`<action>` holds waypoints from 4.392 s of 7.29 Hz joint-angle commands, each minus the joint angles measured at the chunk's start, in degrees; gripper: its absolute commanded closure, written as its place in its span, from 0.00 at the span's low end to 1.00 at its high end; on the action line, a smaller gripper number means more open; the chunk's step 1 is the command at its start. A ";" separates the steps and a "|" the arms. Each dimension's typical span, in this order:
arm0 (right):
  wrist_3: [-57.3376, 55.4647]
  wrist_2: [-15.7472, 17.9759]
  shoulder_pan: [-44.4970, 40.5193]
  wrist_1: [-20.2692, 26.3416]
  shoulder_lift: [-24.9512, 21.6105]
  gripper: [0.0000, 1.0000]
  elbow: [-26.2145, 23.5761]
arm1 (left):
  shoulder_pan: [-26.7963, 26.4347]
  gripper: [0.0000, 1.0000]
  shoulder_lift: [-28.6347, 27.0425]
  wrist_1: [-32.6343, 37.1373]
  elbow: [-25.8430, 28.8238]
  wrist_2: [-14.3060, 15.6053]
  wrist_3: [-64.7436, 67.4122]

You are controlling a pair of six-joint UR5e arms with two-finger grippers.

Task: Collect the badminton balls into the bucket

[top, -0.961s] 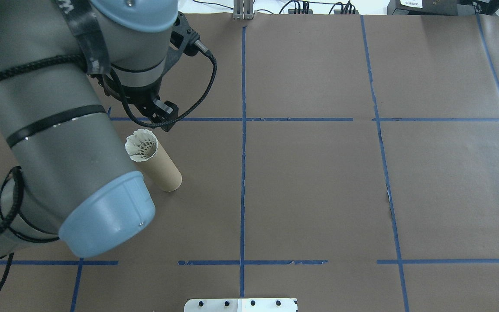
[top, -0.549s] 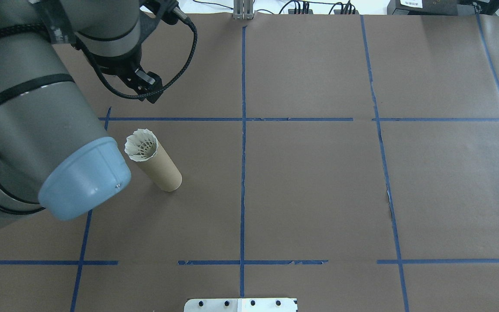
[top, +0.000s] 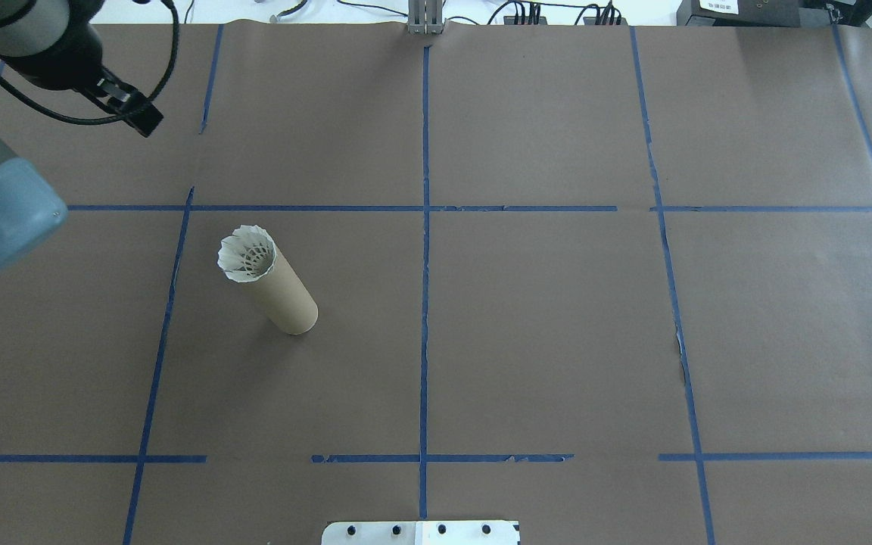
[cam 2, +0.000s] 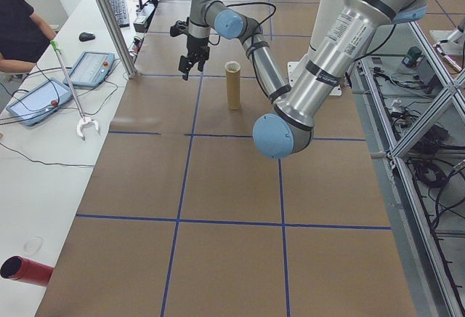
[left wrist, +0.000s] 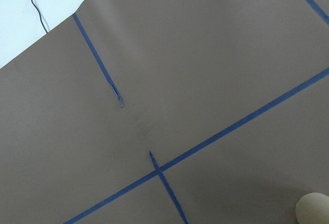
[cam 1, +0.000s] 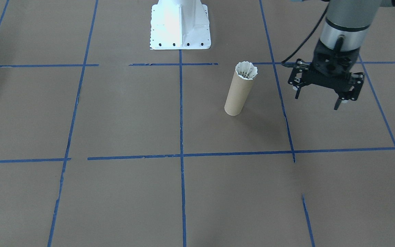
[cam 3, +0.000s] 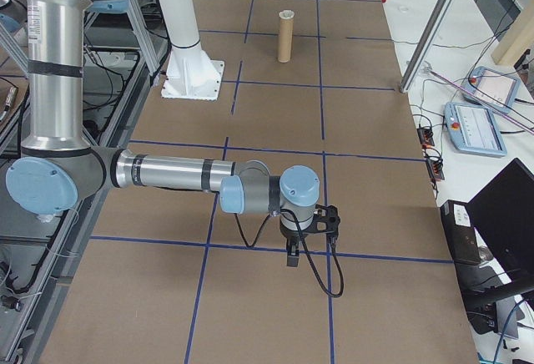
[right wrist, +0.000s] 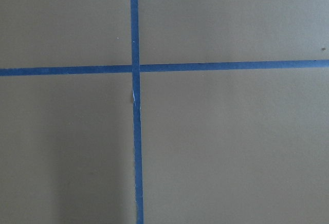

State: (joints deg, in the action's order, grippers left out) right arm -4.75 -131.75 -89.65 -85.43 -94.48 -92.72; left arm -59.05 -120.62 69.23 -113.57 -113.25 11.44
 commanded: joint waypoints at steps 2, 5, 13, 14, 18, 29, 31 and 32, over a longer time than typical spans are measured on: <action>0.00 0.00 0.00 0.00 0.00 0.00 0.00 | -9.82 0.00 10.54 1.61 0.98 -5.56 -7.74; 0.00 0.00 0.00 0.00 0.00 0.00 0.00 | -19.85 0.00 23.01 7.72 4.75 -12.25 -13.32; 0.00 0.00 0.00 -0.09 0.00 0.00 0.00 | -30.86 0.00 31.76 19.10 20.41 -17.70 -18.91; 0.00 0.00 0.00 0.00 0.00 0.00 0.00 | -30.86 0.00 32.11 19.10 20.23 -17.79 -18.91; 0.00 0.00 0.00 0.00 0.00 0.00 0.00 | -31.48 0.00 32.37 18.13 20.32 -18.67 -19.08; 0.00 0.00 0.00 0.00 0.00 0.00 0.00 | -31.57 0.00 34.40 18.22 19.70 -19.46 -19.08; 0.00 0.00 0.00 0.00 0.00 0.00 0.00 | -31.74 0.00 34.13 18.40 19.62 -19.55 -19.00; 0.00 0.00 0.00 0.00 0.00 0.00 0.00 | -32.44 0.00 33.61 18.48 19.62 -19.55 -18.73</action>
State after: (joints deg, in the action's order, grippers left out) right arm -4.75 -131.75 -89.65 -85.43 -94.48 -92.72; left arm -90.90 -86.54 87.61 -93.92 -132.79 -7.53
